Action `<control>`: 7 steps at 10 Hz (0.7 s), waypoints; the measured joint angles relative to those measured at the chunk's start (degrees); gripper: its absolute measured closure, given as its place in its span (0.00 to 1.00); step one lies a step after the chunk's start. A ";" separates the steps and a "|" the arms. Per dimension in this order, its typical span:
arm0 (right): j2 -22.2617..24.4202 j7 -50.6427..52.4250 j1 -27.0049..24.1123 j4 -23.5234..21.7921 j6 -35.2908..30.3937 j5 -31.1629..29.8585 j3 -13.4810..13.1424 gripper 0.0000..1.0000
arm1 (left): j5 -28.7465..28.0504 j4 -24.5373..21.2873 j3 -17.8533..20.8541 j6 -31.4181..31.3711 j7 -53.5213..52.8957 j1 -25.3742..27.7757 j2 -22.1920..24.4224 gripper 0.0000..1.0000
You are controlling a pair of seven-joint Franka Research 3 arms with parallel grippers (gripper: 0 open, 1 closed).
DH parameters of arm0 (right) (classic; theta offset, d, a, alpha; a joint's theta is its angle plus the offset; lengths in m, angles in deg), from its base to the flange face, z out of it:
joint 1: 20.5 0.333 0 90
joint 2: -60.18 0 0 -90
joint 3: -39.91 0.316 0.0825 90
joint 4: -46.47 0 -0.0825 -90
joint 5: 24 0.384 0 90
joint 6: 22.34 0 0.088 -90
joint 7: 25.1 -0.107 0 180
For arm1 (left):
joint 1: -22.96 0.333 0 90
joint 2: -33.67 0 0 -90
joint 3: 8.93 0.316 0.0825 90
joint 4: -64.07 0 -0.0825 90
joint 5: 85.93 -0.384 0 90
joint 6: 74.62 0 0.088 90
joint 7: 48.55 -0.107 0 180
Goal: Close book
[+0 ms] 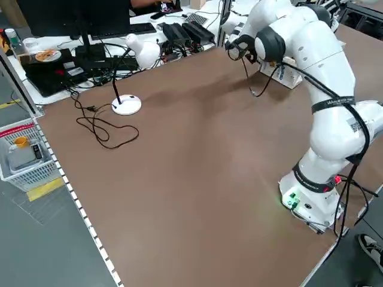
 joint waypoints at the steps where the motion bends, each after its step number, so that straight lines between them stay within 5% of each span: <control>1: 0.00 0.00 0.00 0.00 0.00 0.00 0.00 0.99 | 0.00 0.00 -0.03 0.03 0.69 -0.11 0.28 0.00; 7: 0.00 0.00 0.00 0.00 0.00 0.01 -0.01 0.99 | 0.01 0.02 -1.34 0.12 4.21 -0.19 0.66 0.00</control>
